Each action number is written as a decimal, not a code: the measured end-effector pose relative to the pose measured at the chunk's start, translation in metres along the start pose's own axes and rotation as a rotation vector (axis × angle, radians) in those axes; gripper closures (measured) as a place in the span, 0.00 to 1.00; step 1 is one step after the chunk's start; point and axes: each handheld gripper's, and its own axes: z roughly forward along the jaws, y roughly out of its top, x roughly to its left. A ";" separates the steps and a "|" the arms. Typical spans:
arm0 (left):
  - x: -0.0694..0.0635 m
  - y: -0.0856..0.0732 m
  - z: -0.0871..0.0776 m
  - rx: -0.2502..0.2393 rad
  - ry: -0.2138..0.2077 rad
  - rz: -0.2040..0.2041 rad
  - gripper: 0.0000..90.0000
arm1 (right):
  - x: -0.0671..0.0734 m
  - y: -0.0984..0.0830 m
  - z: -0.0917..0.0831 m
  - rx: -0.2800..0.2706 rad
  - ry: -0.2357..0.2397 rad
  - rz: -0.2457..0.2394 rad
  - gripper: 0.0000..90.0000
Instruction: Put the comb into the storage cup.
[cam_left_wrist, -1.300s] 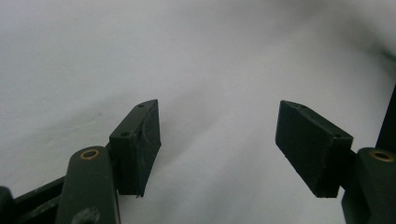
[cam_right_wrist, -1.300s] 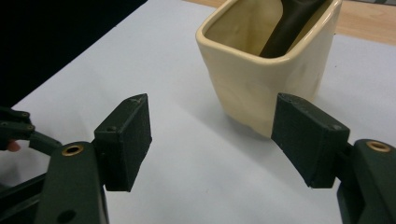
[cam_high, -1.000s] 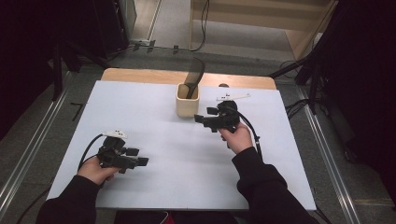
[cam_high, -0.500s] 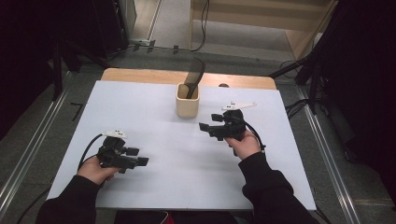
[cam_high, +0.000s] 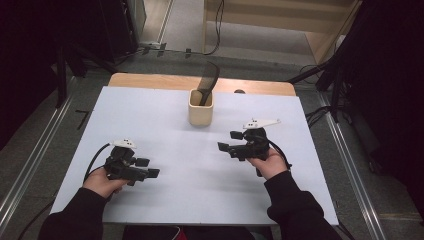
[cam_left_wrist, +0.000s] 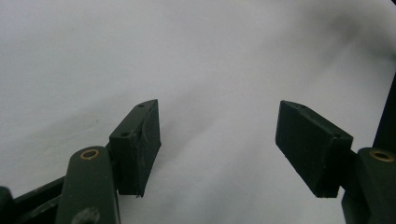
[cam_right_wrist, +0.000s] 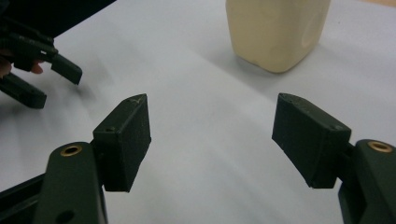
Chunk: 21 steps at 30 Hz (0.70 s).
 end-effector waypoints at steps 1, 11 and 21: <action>0.000 0.000 0.000 0.000 0.000 0.001 0.35 | 0.000 -0.002 -0.001 0.002 0.004 0.005 0.29; -0.001 0.000 0.000 -0.001 -0.003 0.004 0.35 | 0.001 -0.019 -0.011 0.034 -0.002 -0.007 0.28; -0.001 0.001 0.000 -0.006 -0.009 0.004 0.35 | 0.000 -0.037 -0.022 0.070 -0.017 -0.017 0.28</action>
